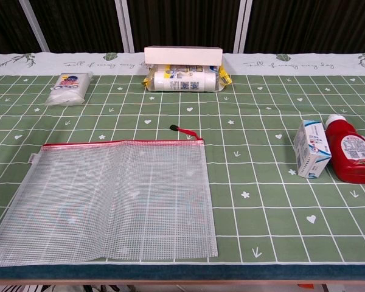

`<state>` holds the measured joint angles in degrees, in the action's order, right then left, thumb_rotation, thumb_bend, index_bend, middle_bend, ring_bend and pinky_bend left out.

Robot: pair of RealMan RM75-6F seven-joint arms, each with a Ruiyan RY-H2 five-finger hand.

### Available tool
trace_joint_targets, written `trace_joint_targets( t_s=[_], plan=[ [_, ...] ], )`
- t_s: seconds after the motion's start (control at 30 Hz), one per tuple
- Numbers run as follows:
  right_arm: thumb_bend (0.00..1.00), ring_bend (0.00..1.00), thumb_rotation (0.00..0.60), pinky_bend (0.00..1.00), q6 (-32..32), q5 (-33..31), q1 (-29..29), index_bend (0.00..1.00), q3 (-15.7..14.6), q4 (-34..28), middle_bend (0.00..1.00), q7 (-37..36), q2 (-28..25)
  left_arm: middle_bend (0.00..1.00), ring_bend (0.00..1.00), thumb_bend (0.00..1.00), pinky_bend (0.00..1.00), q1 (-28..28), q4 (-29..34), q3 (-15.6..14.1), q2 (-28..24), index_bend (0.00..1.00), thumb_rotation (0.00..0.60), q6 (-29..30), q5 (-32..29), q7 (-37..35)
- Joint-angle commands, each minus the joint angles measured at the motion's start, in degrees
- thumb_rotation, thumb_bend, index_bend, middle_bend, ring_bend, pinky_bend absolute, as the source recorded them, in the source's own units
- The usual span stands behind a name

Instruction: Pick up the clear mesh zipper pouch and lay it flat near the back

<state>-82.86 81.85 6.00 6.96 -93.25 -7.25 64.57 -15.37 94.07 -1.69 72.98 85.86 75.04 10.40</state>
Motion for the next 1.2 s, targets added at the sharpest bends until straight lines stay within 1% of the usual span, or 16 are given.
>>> trace_joint_targets(
  t_s=[0.03, 0.2, 0.3, 0.43, 0.53, 0.57, 0.7, 0.77, 0.8, 0.87, 0.93, 1.0, 1.07, 1.2],
  plan=[
    [0.17, 0.0, 0.6, 0.19, -0.3, 0.38, -0.12, 0.0, -0.13, -0.1, 0.0, -0.08, -0.15, 0.0, 0.0, 0.13, 0.0, 0.22, 0.14, 0.26, -0.08, 0.0, 0.6, -0.43, 0.15, -0.15],
    [0.17, 0.0, 0.6, 0.19, 0.11, 0.39, 0.0, 0.0, -0.2, 0.01, 0.0, -0.78, -0.25, 0.0, 0.0, 0.13, 0.0, 0.39, 1.34, 1.16, -0.07, 0.0, 0.6, -1.45, -0.2, -0.42],
    [0.17, 0.0, 0.6, 0.19, 0.43, 0.51, 0.21, 0.0, -0.25, 0.2, 0.0, -0.91, -0.17, 0.0, 0.0, 0.13, 0.0, 0.02, 2.63, 1.59, -0.4, 0.0, 0.6, -2.4, -0.4, 1.22],
    [0.17, 0.0, 0.6, 0.19, 1.15, 0.07, 0.46, 0.0, -0.29, 0.46, 0.0, -0.88, 0.12, 0.0, 0.0, 0.13, 0.0, -1.93, 5.51, 3.15, -0.78, 0.01, 0.6, -4.55, -0.93, 5.61],
    [0.17, 0.0, 0.6, 0.19, 1.99, -0.64, 0.73, 0.0, -0.18, 0.57, 0.0, -1.05, 0.27, 0.0, 0.0, 0.13, 0.0, -4.87, 8.66, 5.51, -0.87, 0.04, 0.6, -7.78, -2.88, 9.75],
    [0.17, 0.0, 0.6, 0.19, 2.41, -0.9, 0.84, 0.0, -0.21, 0.57, 0.0, -1.09, 0.27, 0.0, 0.0, 0.14, 0.0, -6.42, 9.75, 6.77, -0.73, 0.05, 0.6, -9.36, -4.13, 11.77],
    [0.17, 0.0, 0.6, 0.19, 2.8, -1.29, 0.95, 0.0, -0.14, 0.34, 0.0, -1.2, 0.17, 0.0, 0.0, 0.17, 0.0, -12.19, 10.62, 10.89, 1.4, 0.16, 0.6, -14.85, -9.13, 18.58],
    [0.17, 0.0, 0.6, 0.19, 2.76, -1.45, 0.92, 0.0, -0.05, 0.27, 0.0, -1.34, 0.11, 0.0, 0.0, 0.19, 0.0, -14.86, 9.75, 12.47, 2.99, 0.2, 0.6, -17.22, -11.59, 21.34],
    [0.17, 0.0, 0.6, 0.19, 2.86, -1.67, 0.88, 0.0, -0.03, 0.15, 0.0, -1.56, 0.04, 0.0, 0.0, 0.2, 0.0, -17.13, 8.76, 13.64, 4.55, 0.2, 0.6, -19.19, -13.58, 23.42],
    [0.17, 0.0, 0.6, 0.19, 3.04, -1.8, 0.89, 0.0, -0.04, 0.01, 0.0, -1.75, -0.07, 0.0, 0.0, 0.21, 0.0, -19.54, 7.34, 14.84, 6.39, 0.24, 0.6, -21.2, -15.73, 25.36],
    [0.17, 0.0, 0.6, 0.19, 3.24, -1.81, 0.94, 0.0, -0.09, -0.06, 0.0, -1.86, -0.18, 0.0, 0.0, 0.23, 0.0, -23.03, 4.5, 16.47, 9.45, 0.26, 0.6, -23.79, -18.91, 27.96],
    [0.17, 0.0, 0.6, 0.19, 3.51, -1.84, 0.95, 0.0, -0.22, -0.31, 0.0, -2.08, -0.31, 0.0, 0.0, 0.24, 0.0, -27.02, 0.26, 18.04, 13.36, 0.29, 0.6, -26.27, -22.39, 30.7],
    [0.17, 0.0, 0.6, 0.19, 3.53, -1.87, 0.97, 0.0, -0.18, -0.5, 0.0, -2.14, -0.41, 0.0, 0.0, 0.25, 0.0, -30.18, -3.54, 19.07, 16.69, 0.32, 0.6, -28.02, -25.53, 32.72],
    [0.17, 0.0, 0.6, 0.19, 3.79, -2.41, 0.96, 0.0, -0.05, -0.49, 0.0, -2.43, -0.5, 0.0, 0.0, 0.27, 0.0, -35.27, -10.04, 20.17, 22.32, 0.35, 0.6, -30.66, -29.74, 35.33]
  ],
)
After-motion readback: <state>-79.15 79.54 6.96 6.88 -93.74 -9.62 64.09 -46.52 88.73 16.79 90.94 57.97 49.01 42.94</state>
